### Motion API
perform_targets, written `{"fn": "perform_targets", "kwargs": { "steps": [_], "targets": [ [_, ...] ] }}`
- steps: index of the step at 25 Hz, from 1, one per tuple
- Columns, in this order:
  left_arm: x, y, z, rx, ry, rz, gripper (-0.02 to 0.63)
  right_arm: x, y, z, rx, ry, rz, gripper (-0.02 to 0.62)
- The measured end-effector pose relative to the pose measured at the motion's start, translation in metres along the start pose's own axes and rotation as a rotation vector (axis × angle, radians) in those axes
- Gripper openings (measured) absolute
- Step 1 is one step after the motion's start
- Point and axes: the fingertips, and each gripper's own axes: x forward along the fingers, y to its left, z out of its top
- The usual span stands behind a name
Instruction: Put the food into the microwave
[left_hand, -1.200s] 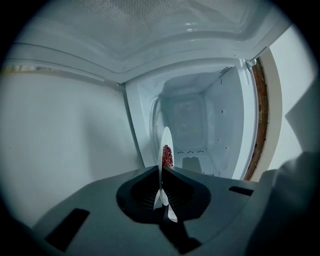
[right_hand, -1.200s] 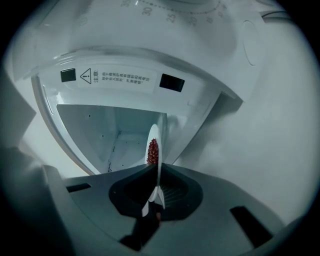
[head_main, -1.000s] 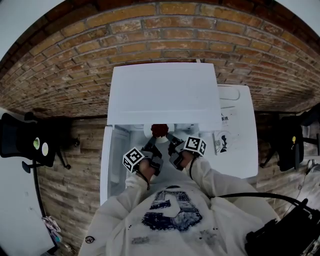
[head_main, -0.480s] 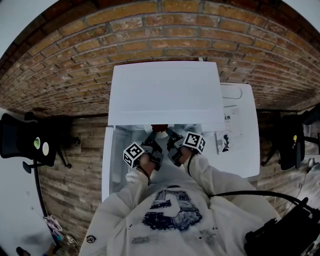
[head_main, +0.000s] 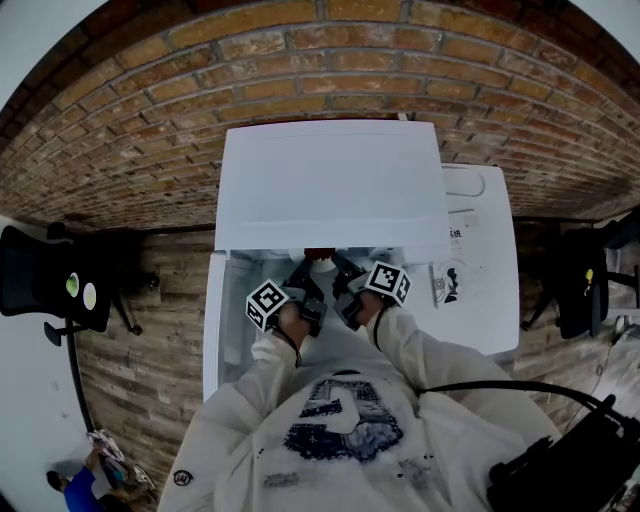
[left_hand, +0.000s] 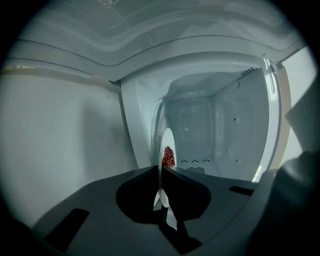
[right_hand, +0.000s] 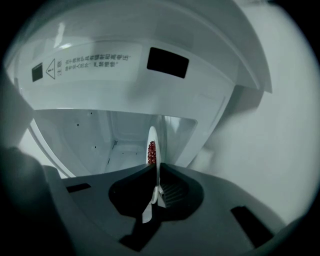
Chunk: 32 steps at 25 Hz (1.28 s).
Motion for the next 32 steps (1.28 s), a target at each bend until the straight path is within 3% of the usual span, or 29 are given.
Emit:
{"fn": "perform_targets", "kwargs": {
  "steps": [12,15,19,29,32],
  "targets": [
    [0.001,-0.003,0.000,0.021,0.001,-0.021,0.028,-0.001,0.002,0.001,-0.004,-0.006,0.004,0.029],
    [0.000,-0.005,-0.002,0.023,0.008,-0.032,0.081,-0.002,0.004,0.001,-0.003,-0.002,0.021,0.078],
    [-0.003,-0.007,-0.006,0.030,0.020,-0.040,0.091,-0.005,0.006,-0.001,0.003,0.006,0.034,0.101],
    [-0.014,-0.002,-0.029,0.023,0.073,-0.036,0.089,-0.022,0.001,-0.012,0.014,0.038,0.046,0.097],
    [-0.014,-0.002,-0.030,0.025,0.076,-0.038,0.086,-0.023,0.000,-0.015,0.002,0.054,0.051,0.045]
  ]
}}
